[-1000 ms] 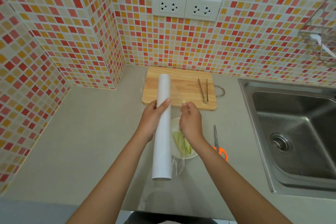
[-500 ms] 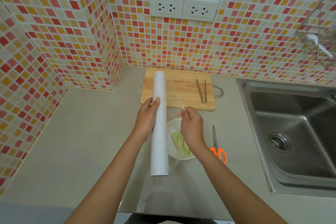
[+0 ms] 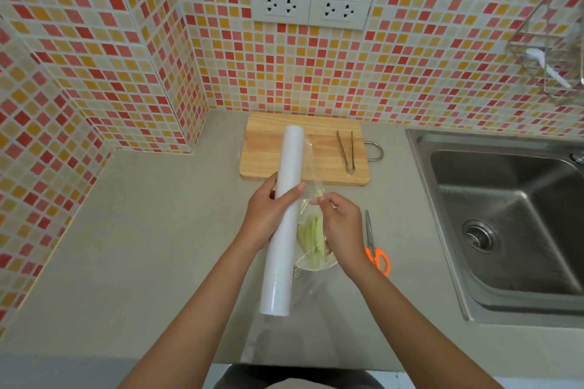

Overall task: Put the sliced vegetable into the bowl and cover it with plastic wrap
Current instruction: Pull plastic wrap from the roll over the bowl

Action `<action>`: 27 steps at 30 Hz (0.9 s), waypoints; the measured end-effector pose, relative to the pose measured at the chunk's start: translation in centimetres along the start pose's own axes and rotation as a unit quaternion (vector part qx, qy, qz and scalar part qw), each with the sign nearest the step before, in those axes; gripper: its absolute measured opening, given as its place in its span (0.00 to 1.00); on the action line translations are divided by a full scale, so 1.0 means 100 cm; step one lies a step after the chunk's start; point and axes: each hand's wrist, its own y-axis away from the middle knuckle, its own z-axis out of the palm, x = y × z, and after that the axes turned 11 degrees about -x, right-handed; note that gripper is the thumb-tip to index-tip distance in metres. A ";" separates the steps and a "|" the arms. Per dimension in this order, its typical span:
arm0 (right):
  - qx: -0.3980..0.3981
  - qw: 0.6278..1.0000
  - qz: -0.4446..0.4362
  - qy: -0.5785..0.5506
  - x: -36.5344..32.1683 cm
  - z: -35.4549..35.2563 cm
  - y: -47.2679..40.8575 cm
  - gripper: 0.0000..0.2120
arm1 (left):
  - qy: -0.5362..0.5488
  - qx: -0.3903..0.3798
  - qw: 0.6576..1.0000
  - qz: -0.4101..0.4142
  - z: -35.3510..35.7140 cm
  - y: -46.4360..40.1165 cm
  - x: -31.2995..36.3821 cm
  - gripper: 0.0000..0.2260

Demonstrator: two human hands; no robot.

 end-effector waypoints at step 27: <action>0.082 0.993 -0.004 0.085 0.032 -0.034 -0.009 0.14 | 0.062 -0.009 0.996 -0.070 -0.013 0.007 -0.017 0.14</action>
